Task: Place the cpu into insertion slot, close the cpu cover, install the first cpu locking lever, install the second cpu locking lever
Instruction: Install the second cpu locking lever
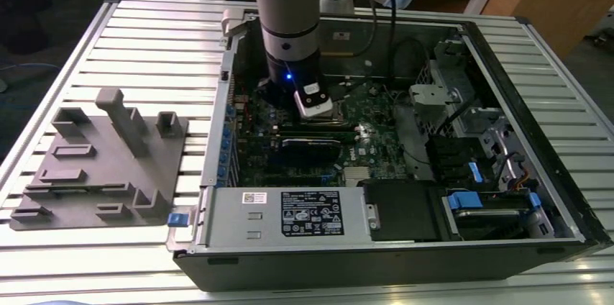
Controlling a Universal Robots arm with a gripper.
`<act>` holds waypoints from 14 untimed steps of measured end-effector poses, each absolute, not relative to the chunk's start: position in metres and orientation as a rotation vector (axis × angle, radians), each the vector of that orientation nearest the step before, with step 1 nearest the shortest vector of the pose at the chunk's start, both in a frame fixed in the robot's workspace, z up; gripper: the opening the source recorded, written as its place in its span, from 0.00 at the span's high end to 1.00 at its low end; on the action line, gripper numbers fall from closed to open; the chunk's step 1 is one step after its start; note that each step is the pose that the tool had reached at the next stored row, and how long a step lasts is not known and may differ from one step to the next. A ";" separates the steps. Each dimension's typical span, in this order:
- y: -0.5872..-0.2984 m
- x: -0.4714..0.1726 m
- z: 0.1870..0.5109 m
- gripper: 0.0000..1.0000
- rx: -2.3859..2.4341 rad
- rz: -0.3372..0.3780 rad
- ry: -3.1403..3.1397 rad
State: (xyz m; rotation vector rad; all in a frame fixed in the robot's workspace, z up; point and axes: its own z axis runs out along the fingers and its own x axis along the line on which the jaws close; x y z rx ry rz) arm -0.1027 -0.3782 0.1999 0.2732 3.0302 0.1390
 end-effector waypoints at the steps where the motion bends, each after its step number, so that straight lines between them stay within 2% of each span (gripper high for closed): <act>1: -0.378 -0.103 0.203 0.89 0.273 0.139 3.030; 8: -0.378 -0.103 0.222 0.89 0.273 0.139 3.030; 14: -0.378 -0.100 0.223 0.89 0.274 0.139 3.030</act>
